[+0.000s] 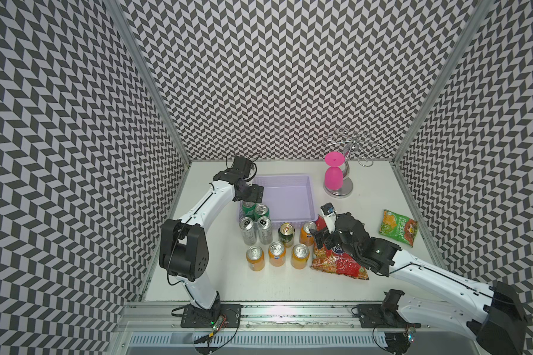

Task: Take out the drinks from the basket
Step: Pick up the drink from the basket.

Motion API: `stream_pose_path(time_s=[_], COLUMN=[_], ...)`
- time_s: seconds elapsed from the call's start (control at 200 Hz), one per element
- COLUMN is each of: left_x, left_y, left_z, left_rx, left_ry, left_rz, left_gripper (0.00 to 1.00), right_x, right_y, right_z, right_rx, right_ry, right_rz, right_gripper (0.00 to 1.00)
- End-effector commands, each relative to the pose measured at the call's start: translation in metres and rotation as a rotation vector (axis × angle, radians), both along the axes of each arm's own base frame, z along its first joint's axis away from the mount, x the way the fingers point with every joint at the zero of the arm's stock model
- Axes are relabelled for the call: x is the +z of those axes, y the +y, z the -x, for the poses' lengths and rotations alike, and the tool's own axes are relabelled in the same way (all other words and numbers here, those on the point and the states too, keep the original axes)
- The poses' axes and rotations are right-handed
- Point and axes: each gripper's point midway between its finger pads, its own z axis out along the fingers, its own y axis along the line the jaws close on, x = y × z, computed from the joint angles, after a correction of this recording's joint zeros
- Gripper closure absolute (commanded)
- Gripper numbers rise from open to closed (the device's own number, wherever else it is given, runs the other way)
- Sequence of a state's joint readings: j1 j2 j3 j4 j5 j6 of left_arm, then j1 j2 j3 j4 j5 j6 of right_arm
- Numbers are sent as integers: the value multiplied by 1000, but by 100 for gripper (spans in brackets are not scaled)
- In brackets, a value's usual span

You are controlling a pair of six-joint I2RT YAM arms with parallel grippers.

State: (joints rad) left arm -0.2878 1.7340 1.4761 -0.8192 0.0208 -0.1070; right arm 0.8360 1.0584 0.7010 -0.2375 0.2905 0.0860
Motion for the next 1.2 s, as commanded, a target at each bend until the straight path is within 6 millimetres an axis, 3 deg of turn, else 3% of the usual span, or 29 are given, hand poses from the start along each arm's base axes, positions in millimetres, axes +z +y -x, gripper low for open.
stream_pose_path(time_s=[0.0,0.27,0.571,0.921,1.192], left_x=[-6,-32,-43,-58,-58], left_y=[1,4,9,7,3], left_z=[-5,5,21,16,12], left_rx=[15,20,10,-1,-8], left_ry=[24,114,189,233,228], left_rz=[-16,-47,-76,-93,-82], left_gripper=[13,17,16,19,31], right_x=[10,8,8,8,7], right_y=[3,4,7,8,7], right_z=[-3,-4,-5,-6,-6], right_rx=[2,8,12,14,10], right_ry=[-35,-38,-40,-40,-39], right_rz=[-48,-43,-44,-45,-43], right_gripper=[0,1,0,0,0])
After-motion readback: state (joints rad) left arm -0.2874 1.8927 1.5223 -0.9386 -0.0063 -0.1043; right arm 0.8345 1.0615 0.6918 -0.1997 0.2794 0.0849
